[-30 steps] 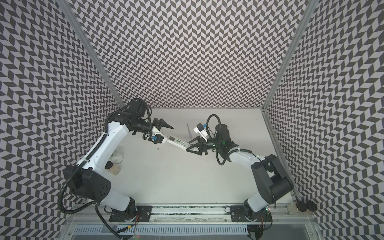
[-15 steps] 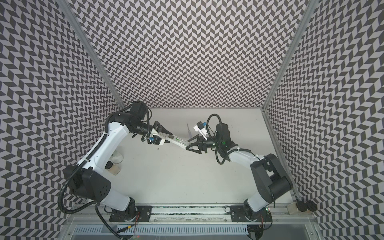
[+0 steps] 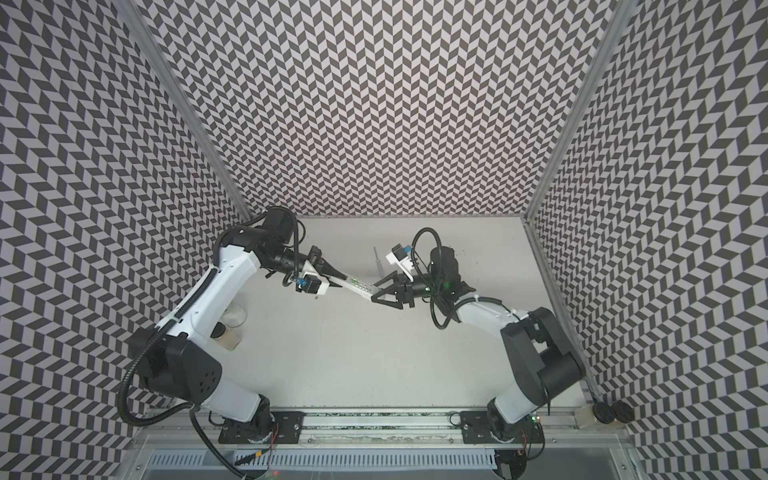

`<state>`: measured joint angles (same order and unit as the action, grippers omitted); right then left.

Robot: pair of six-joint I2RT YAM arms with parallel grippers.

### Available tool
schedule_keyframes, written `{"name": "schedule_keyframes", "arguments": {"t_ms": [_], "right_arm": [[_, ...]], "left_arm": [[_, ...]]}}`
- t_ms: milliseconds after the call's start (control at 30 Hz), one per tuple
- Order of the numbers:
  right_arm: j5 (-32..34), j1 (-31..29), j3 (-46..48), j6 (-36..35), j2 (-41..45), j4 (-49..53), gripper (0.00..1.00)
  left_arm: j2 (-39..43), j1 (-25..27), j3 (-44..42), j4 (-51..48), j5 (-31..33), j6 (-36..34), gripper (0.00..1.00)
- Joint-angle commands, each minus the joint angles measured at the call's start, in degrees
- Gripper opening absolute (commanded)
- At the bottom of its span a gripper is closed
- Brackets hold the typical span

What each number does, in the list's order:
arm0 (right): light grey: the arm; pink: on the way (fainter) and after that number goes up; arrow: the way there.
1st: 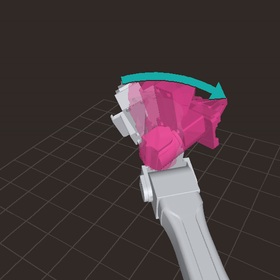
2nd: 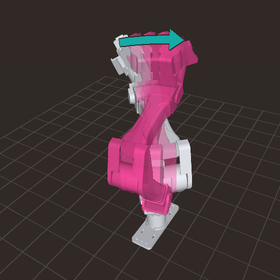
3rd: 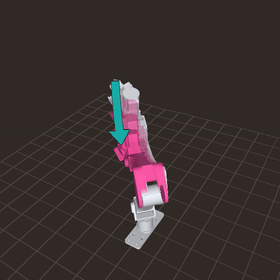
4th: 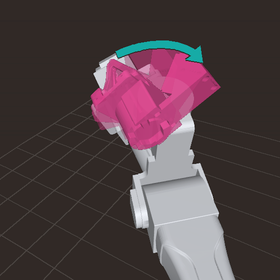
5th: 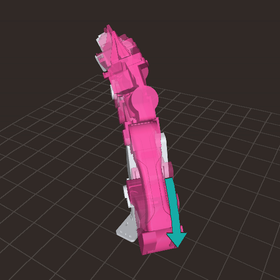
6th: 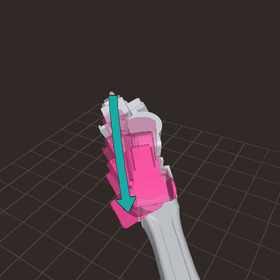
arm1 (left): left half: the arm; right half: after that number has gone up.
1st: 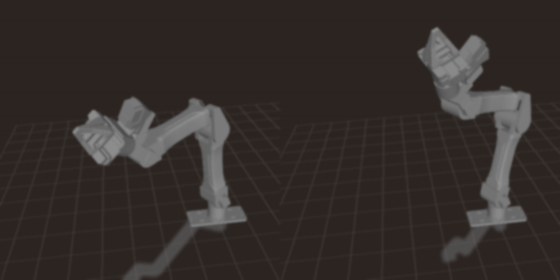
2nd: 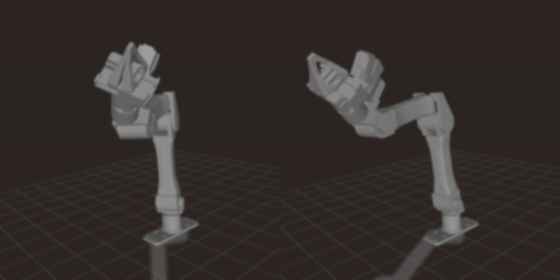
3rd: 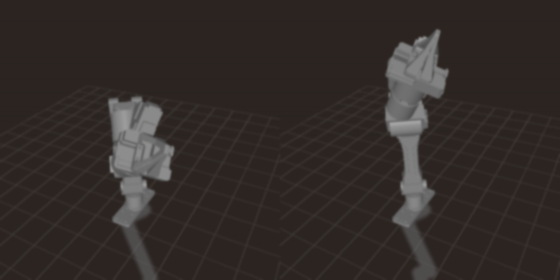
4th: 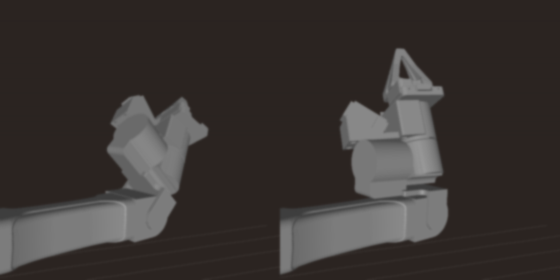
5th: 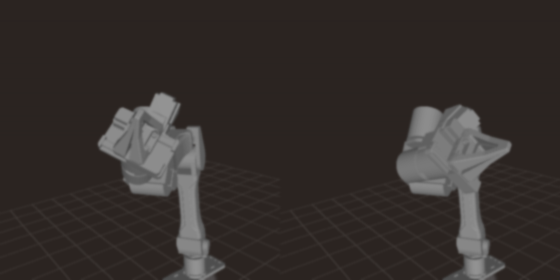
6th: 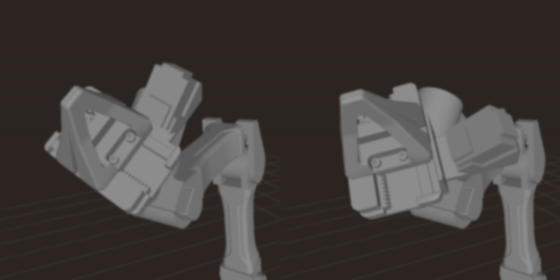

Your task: Unload the batteries from the remote control

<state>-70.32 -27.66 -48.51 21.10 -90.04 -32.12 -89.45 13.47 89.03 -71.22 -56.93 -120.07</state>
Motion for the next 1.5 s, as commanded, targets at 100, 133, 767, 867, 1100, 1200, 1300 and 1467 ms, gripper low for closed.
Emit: {"name": "schedule_keyframes", "arguments": {"t_ms": [100, 133, 767, 867, 1100, 1200, 1300, 1467], "right_arm": [[6.6, 1.5, -0.2, -12.2, 5.8, 8.7, 0.57], [8.2, 1.5, 0.9, -13.6, 7.0, 8.6, 0.58], [31.6, 3.4, 17.5, -14.7, 22.9, -7.0, 0.67], [33.2, 3.4, 18.6, -14.6, 24.3, -6.6, 0.67], [34.7, 2.9, 20.3, -11.9, 21.0, -8.3, 0.67], [35.1, 1.5, 20.8, -12.0, 18.8, -8.3, 0.66], [35.4, 1.0, 21.7, -10.9, 16.6, -8.6, 0.68], [35.5, 0.2, 24.8, -9.8, 12.5, -15.2, 0.75]], "left_arm": [[2.3, -1.9, -0.6, 0.5, -3.1, -16.9, 0.0], [2.4, -2.3, -0.9, 0.9, -3.1, -15.1, 0.0], [6.4, -0.6, -7.4, 27.8, 10.2, 77.8, 0.0], [8.5, 0.1, -10.1, 28.1, 12.9, 85.6, 0.0], [11.3, 0.7, -21.9, 37.3, 14.5, 100.3, 0.0], [11.4, 0.7, -27.5, 40.5, 13.1, 102.7, 0.0], [11.1, 0.5, -31.5, 42.2, 13.4, 104.6, 0.0], [11.5, -1.2, -37.0, 46.7, 5.9, 107.3, 0.0]]}}
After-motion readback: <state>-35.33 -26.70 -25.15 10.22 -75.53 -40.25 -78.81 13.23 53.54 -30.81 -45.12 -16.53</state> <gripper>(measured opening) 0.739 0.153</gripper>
